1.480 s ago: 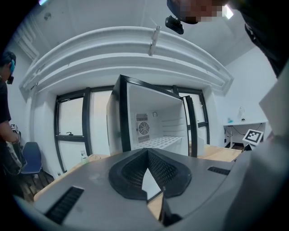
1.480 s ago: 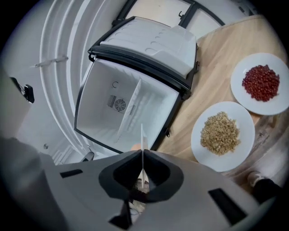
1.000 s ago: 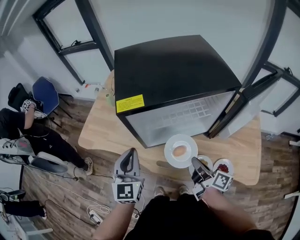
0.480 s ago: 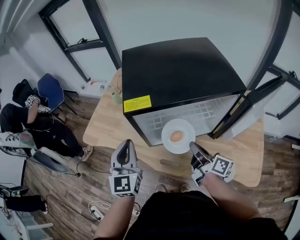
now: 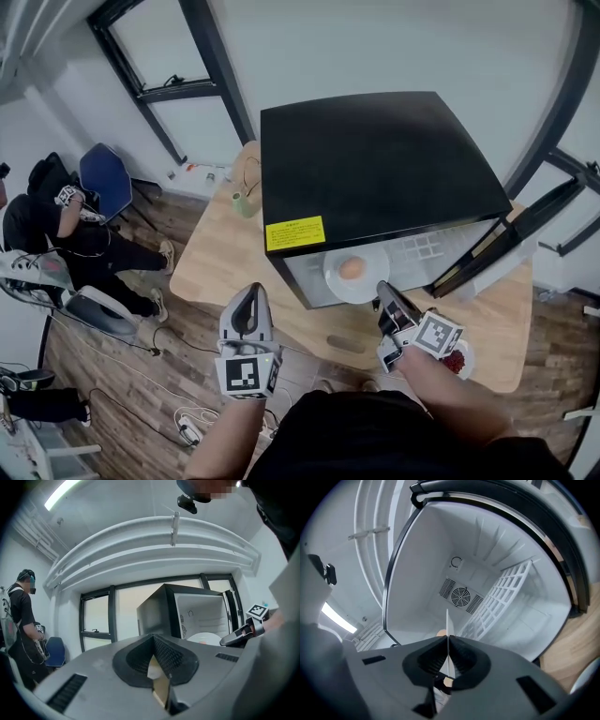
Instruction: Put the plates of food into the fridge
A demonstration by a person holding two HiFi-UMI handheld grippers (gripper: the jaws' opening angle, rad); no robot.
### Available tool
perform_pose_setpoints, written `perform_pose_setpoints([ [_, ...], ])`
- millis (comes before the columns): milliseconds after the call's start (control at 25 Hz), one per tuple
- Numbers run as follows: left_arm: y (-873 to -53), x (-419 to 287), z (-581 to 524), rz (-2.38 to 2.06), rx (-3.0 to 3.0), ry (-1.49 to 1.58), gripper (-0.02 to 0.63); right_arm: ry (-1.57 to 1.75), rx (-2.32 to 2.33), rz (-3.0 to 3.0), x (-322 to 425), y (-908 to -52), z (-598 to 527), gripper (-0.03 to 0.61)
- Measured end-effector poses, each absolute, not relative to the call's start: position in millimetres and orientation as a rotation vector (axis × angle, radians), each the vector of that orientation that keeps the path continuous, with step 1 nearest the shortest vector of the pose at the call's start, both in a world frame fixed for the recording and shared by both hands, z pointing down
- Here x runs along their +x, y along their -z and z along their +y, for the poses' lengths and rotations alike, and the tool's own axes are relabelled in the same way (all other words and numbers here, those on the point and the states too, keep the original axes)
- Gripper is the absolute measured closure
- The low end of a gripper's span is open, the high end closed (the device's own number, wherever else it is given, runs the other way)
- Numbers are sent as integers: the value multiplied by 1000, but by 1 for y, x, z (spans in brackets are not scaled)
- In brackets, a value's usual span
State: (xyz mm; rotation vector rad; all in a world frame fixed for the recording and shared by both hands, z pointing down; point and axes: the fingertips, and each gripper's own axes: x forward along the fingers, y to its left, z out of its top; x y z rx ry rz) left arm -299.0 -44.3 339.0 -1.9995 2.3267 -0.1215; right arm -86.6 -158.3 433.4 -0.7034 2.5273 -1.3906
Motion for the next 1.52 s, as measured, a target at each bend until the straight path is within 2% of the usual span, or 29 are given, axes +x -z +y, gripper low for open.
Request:
perform_pose_setpoints([
  [960, -348, -346, -51, 2352, -2054, 58, 609, 1302, -1064, 2604, -138, -454, -203, 543],
  [1320, -355, -354, -46, 2374, -2057, 77, 609, 1202, -1159, 2830, -149, -466, -203, 478],
  [1480, -358, -352, -46, 2390, -2058, 95, 609, 1161, -1211, 2904, -145, -473, -200, 378],
  [1520, -358, -351, -46, 2386, -2059, 96, 609, 1146, -1219, 2913, -143, -472, -200, 373],
])
